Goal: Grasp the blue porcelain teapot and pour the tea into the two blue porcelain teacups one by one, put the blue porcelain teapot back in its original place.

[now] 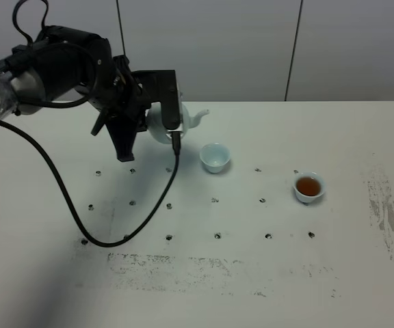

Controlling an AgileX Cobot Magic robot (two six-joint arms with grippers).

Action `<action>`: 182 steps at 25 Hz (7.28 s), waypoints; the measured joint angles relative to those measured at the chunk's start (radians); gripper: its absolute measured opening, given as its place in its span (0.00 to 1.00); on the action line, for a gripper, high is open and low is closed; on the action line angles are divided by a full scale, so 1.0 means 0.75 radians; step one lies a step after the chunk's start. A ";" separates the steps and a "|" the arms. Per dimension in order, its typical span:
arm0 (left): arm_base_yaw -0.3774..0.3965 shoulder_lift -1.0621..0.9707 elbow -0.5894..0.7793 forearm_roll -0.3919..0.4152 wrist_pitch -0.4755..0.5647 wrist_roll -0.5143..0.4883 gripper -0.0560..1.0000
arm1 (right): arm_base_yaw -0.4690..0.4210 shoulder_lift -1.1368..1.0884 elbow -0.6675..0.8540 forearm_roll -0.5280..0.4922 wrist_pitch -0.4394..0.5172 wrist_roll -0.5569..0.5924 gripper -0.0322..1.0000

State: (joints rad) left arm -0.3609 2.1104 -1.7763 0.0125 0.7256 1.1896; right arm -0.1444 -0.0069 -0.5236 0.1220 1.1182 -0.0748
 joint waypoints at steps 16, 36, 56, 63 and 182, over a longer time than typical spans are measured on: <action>-0.032 0.219 -0.213 0.167 -0.070 0.104 0.15 | 0.000 0.000 0.000 0.000 0.000 0.000 0.41; -0.130 0.290 -0.213 0.576 -0.137 0.088 0.15 | 0.000 0.000 0.000 0.000 0.000 0.000 0.41; -0.214 0.290 -0.213 0.872 -0.149 0.079 0.15 | 0.000 0.000 0.000 0.000 0.000 0.000 0.41; -0.236 0.290 -0.213 0.944 -0.150 0.077 0.15 | 0.000 0.000 0.000 0.000 0.000 0.000 0.41; -0.331 0.291 -0.183 1.458 -0.158 0.075 0.15 | 0.000 0.000 0.000 0.000 0.001 0.000 0.41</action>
State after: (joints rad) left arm -0.6090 2.3286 -1.9137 1.1063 0.6073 1.2455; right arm -0.1444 -0.0069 -0.5236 0.1220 1.1190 -0.0748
